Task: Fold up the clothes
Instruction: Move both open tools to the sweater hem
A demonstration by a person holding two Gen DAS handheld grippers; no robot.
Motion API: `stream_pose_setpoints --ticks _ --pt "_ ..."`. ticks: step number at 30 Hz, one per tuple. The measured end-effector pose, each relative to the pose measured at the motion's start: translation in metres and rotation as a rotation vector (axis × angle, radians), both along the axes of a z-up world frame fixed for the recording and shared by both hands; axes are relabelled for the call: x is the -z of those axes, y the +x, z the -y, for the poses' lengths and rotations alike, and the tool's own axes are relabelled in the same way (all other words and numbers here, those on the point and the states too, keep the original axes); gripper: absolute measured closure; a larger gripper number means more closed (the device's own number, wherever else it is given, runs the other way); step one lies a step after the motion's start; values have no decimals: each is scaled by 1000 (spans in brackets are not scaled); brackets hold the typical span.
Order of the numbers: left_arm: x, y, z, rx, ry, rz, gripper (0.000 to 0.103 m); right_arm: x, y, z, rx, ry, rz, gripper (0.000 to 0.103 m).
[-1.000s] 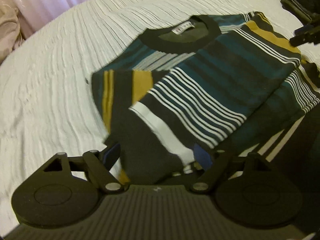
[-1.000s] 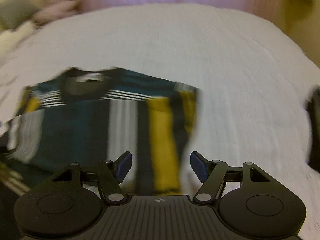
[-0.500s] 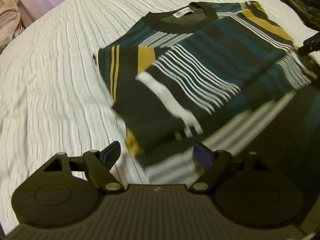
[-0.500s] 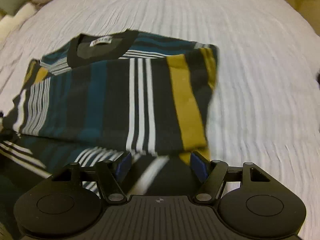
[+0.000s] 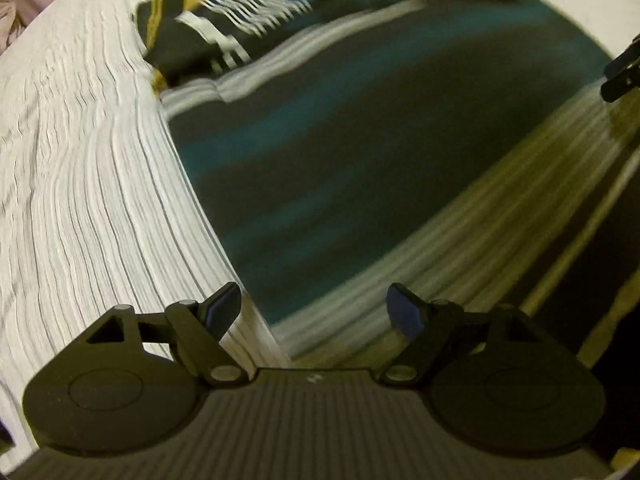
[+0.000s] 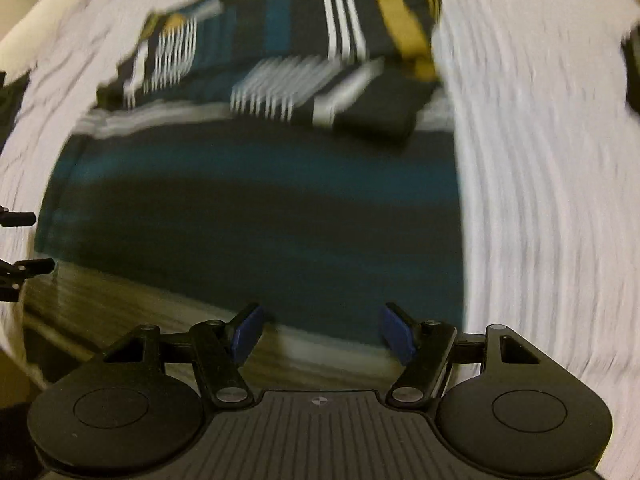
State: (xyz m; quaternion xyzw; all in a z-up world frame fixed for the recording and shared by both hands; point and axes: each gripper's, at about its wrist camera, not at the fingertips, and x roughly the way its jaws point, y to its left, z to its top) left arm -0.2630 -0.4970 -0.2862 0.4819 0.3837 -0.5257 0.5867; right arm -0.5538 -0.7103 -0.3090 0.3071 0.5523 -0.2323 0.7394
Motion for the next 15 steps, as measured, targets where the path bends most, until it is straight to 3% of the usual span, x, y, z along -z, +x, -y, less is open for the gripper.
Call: stream_pose_setpoints --ticks 5,8,13,15 --pt "-13 -17 -28 113 -27 24 25 1 -18 -32 -20 -28 -25 35" --pt "-19 -33 -54 311 -68 19 25 -10 -25 -50 12 -81 -23 35" --pt "-18 -66 -108 686 -125 89 24 -32 -26 -88 0 -178 -19 35" --pt "-10 -78 -124 771 -125 117 25 -37 -25 -103 -21 -217 -27 35"
